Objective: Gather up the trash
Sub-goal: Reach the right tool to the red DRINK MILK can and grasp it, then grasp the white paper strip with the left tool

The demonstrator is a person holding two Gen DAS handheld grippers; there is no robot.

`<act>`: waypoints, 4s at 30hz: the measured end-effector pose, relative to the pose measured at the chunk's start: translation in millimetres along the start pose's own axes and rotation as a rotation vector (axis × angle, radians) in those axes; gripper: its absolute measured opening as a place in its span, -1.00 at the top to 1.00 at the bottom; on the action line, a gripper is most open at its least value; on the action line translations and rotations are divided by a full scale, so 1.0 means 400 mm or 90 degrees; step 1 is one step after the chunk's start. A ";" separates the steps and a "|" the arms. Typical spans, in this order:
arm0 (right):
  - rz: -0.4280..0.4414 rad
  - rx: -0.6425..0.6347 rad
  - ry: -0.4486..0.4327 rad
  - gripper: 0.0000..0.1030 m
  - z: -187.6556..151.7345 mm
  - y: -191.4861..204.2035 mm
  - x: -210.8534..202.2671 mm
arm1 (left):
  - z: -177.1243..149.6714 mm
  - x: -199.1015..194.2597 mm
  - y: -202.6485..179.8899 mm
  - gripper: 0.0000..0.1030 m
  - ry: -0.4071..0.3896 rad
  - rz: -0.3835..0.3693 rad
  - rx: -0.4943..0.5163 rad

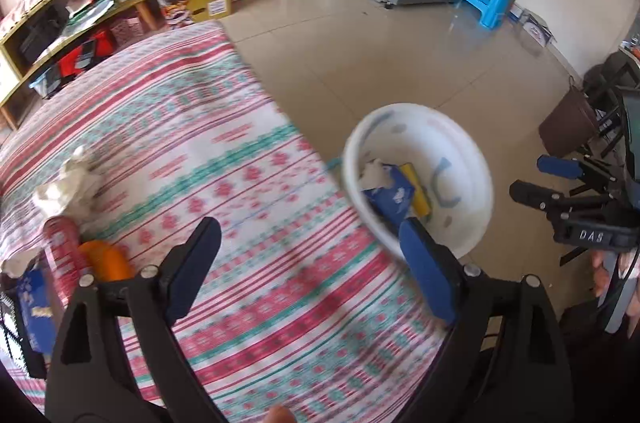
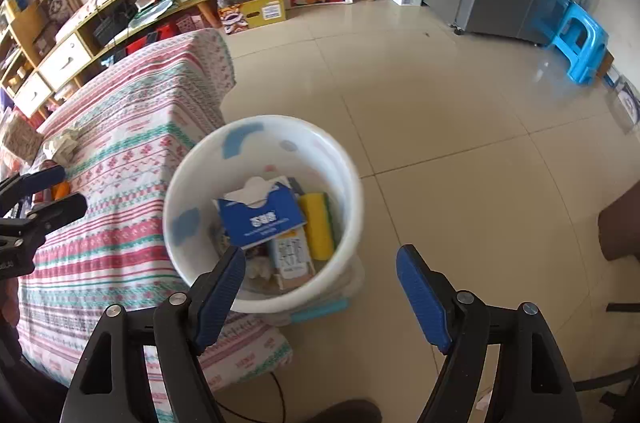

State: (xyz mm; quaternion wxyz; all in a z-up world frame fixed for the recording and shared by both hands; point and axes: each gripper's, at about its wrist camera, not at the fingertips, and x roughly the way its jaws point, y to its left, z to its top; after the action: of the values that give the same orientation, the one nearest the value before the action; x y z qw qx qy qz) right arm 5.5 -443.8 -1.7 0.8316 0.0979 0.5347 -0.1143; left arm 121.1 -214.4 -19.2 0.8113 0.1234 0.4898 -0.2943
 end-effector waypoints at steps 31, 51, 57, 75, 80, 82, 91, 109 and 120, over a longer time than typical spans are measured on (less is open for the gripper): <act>0.027 -0.183 0.032 -0.82 0.063 0.487 0.090 | -0.253 -0.179 0.580 -0.98 0.037 0.150 -0.233; 0.190 -0.244 0.021 -0.53 0.091 0.842 0.106 | -0.379 -0.253 0.739 -0.98 0.044 0.165 -0.322; 0.184 -0.278 0.029 -0.36 0.079 0.934 0.150 | -0.372 -0.256 0.723 -0.98 0.044 0.158 -0.305; 0.239 -0.227 0.043 -0.01 0.093 0.907 0.137 | -0.347 -0.233 0.687 -0.98 0.039 0.139 -0.291; 0.238 -0.210 0.024 -0.01 0.100 0.847 0.090 | -0.323 -0.209 0.643 -0.98 0.043 0.114 -0.265; 0.235 -0.200 0.018 -0.01 0.101 0.822 0.078 | -0.311 -0.199 0.632 -0.98 0.044 0.094 -0.262; 0.229 -0.166 0.016 -0.01 0.093 0.708 0.052 | -0.261 -0.136 0.600 -0.59 0.066 0.025 -0.277; 0.193 -0.136 0.030 -0.01 0.069 0.562 0.051 | -0.253 -0.041 0.561 -0.51 0.126 0.173 -0.201; 0.181 -0.123 0.025 -0.01 0.063 0.510 0.042 | -0.258 -0.081 0.592 0.44 0.086 0.154 -0.247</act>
State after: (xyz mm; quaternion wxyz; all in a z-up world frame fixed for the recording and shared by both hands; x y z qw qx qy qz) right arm 94.1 -257.8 1.6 0.8342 0.0943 0.5402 0.0586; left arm 176.9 36.0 -62.7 0.8145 0.0420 0.5721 -0.0865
